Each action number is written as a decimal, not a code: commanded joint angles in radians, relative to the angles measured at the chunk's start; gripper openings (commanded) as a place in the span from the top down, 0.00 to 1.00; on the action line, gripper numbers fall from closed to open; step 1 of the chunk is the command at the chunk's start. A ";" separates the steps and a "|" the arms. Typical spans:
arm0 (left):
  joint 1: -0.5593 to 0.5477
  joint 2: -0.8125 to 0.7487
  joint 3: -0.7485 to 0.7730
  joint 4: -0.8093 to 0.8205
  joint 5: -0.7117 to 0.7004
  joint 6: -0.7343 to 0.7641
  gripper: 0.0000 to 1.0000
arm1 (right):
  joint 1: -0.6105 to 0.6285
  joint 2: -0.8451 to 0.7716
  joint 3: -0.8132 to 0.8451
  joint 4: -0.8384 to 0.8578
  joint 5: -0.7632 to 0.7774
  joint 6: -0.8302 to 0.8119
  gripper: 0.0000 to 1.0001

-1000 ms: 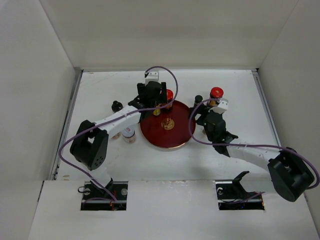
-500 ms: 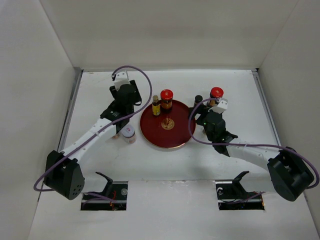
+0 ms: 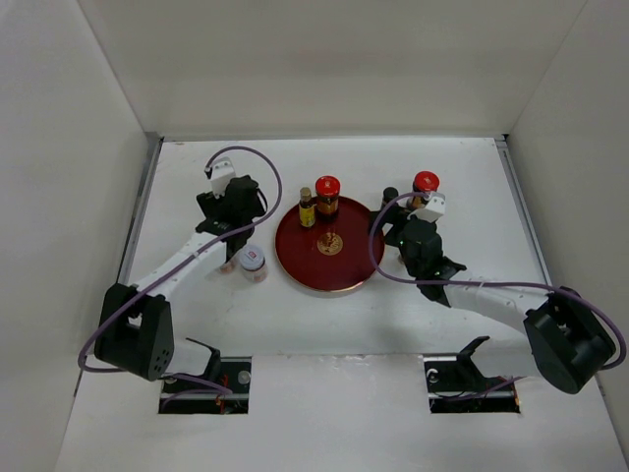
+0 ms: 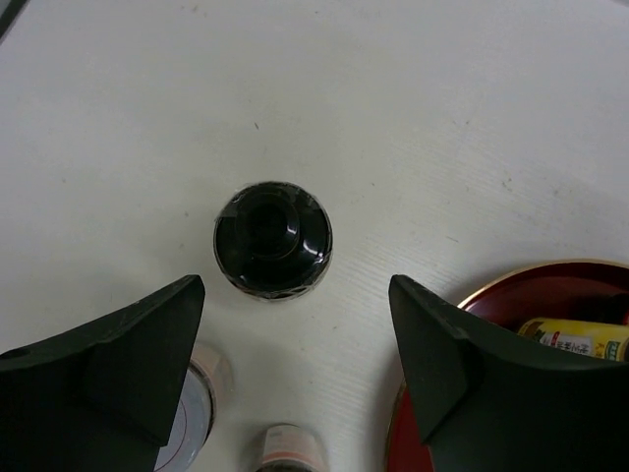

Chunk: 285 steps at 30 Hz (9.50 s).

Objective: Organize the condiment bottles

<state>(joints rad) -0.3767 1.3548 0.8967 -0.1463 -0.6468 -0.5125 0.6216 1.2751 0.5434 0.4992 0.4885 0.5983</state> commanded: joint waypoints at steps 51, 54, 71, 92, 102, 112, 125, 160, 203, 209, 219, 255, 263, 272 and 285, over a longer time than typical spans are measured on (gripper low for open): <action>-0.362 0.029 0.007 0.171 0.056 0.045 0.70 | 0.010 -0.028 0.040 0.025 -0.014 -0.037 0.11; -0.366 0.058 0.001 0.191 0.059 0.046 0.68 | 0.019 -0.045 0.038 0.027 -0.011 -0.055 0.12; -0.380 0.021 -0.077 0.275 0.093 0.068 0.25 | -0.004 -0.169 0.070 -0.048 -0.002 -0.068 0.41; -0.359 -0.497 -0.551 0.918 0.308 0.002 0.11 | -0.136 0.279 0.538 -0.505 0.045 -0.210 0.19; -0.383 -0.496 -0.604 1.021 0.343 0.016 0.10 | -0.173 0.401 0.610 -0.513 0.029 -0.218 0.27; -0.379 -0.457 -0.619 1.067 0.343 0.016 0.10 | -0.197 0.484 0.662 -0.475 -0.036 -0.242 0.43; -0.363 -0.433 -0.619 1.058 0.317 0.002 0.10 | -0.121 0.288 0.543 -0.355 -0.017 -0.262 0.59; -0.351 -0.422 -0.625 1.062 0.311 -0.018 0.10 | -0.058 0.193 0.492 -0.306 -0.008 -0.258 0.19; -0.348 -0.388 -0.619 1.067 0.319 -0.026 0.10 | -0.385 0.242 0.616 -0.357 -0.054 -0.241 0.50; -0.347 -0.413 -0.625 1.065 0.311 -0.021 0.10 | -0.290 0.064 0.586 -0.340 -0.024 -0.307 0.51; -0.339 -0.450 -0.631 1.045 0.283 -0.024 0.11 | 0.055 -0.073 0.512 -0.396 -0.025 -0.322 0.52; -0.322 -0.470 -0.645 1.034 0.260 -0.029 0.10 | 0.232 0.458 0.569 -0.019 0.094 -0.376 0.19; -0.319 -0.474 -0.645 1.038 0.260 -0.026 0.10 | 0.247 0.265 0.492 -0.114 0.064 -0.365 0.12; -0.330 -0.425 -0.628 1.038 0.268 -0.034 0.12 | 0.053 -0.112 0.227 -0.374 0.171 -0.181 0.67; -0.324 -0.421 -0.627 1.039 0.295 -0.047 0.12 | -0.214 -0.020 0.242 -0.539 0.125 -0.140 0.20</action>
<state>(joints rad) -0.7025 0.9390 0.2573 0.8406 -0.3641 -0.5446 0.4149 1.2285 0.7376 -0.0040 0.6216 0.4389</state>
